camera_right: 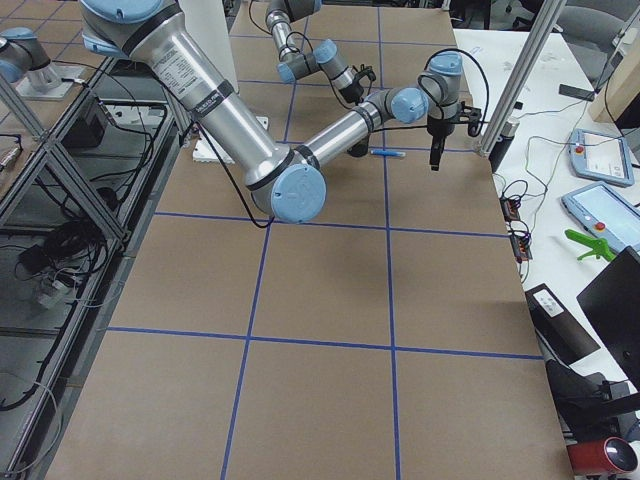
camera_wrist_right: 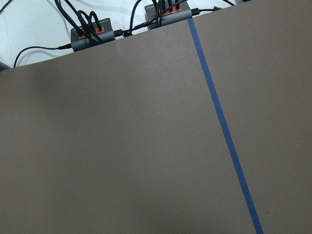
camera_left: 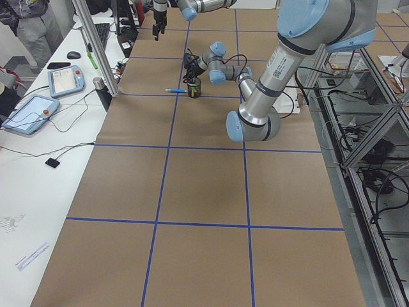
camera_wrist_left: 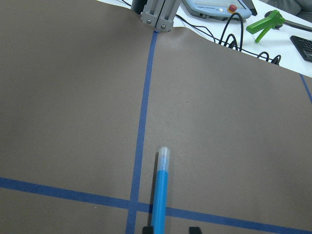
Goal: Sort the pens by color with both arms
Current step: 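Grasp the red-capped white marker in the cup with the left gripper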
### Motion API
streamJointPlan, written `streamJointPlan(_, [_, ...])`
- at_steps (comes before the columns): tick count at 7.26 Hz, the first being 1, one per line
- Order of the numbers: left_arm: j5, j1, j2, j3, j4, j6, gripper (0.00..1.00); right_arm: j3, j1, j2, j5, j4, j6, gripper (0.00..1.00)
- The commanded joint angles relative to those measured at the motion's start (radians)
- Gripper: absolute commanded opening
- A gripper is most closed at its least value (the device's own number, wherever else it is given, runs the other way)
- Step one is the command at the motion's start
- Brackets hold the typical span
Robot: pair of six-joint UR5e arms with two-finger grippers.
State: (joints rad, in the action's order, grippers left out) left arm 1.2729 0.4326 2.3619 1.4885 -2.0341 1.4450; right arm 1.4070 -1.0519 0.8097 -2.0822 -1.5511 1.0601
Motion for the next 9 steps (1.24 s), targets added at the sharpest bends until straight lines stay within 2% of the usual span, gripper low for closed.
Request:
streamJointPlan(1, [-0.001, 0.0, 0.007, -0.001, 0.0, 0.002, 0.12, 0.001, -0.002, 0.006, 0.001, -0.001, 0.001, 1.0])
streamJointPlan(3, [-0.003, 0.0, 0.007, 0.002, 0.002, 0.002, 0.0, 0.001, -0.002, 0.012, 0.004, -0.001, 0.0, 1.0])
streamJointPlan(5, [-0.003, 0.003, 0.007, 0.051, 0.012, -0.032, 0.0, 0.001, -0.002, 0.012, 0.004, -0.001, 0.001, 1.0])
streamJointPlan(7, [0.009, 0.021, 0.007, 0.189, 0.157, -0.107, 0.0, 0.001, 0.0, 0.006, 0.005, -0.003, 0.006, 1.0])
streamJointPlan(9, [0.011, 0.069, 0.032, 0.226, 0.206, -0.112, 0.0, 0.003, 0.013, -0.001, -0.001, 0.002, 0.021, 1.0])
